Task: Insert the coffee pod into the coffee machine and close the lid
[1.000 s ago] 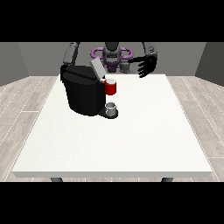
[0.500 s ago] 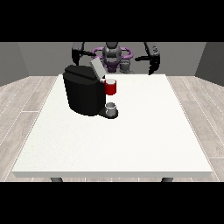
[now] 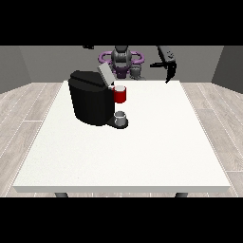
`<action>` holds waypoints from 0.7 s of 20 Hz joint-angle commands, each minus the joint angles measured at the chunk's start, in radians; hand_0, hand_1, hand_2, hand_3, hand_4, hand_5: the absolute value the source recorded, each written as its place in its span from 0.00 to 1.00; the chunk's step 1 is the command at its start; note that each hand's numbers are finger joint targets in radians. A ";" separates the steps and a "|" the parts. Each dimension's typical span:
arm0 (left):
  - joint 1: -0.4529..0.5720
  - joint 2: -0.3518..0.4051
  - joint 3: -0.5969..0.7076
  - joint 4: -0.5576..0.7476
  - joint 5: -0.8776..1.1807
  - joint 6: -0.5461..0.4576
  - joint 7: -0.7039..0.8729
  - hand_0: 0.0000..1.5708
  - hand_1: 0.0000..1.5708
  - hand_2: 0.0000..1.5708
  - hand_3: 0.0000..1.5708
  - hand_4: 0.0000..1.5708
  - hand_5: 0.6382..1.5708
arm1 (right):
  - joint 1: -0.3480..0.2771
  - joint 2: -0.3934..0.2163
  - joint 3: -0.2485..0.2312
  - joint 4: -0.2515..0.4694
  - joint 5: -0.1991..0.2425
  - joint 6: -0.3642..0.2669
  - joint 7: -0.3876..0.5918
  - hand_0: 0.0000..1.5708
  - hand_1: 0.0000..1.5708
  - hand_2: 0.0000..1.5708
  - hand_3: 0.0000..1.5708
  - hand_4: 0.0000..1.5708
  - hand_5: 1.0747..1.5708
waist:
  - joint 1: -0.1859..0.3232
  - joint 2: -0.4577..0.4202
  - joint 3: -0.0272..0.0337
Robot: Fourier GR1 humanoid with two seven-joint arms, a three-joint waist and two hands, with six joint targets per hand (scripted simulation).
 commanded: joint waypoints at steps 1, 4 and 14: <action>0.058 -0.051 -0.050 -0.073 -0.010 0.026 -0.057 0.00 0.00 0.00 0.00 0.12 1.00 | 0.051 0.013 0.072 -0.118 0.085 -0.067 0.012 0.00 0.00 0.00 0.00 0.25 1.00 | 0.028 0.060 0.0006; 0.065 -0.035 -0.067 -0.154 0.040 -0.066 -0.029 0.00 0.00 0.00 0.00 0.14 1.00 | -0.005 0.013 0.022 -0.117 0.099 -0.120 0.066 0.00 0.00 0.00 0.00 0.28 1.00 | 0.101 0.121 0.0008; 0.014 -0.025 -0.097 -0.235 0.068 -0.056 -0.086 0.00 0.00 0.00 0.00 0.12 1.00 | -0.296 0.010 -0.036 -0.031 0.166 -0.220 0.150 0.00 0.00 0.00 0.00 0.13 1.00 | 0.151 0.299 0.0004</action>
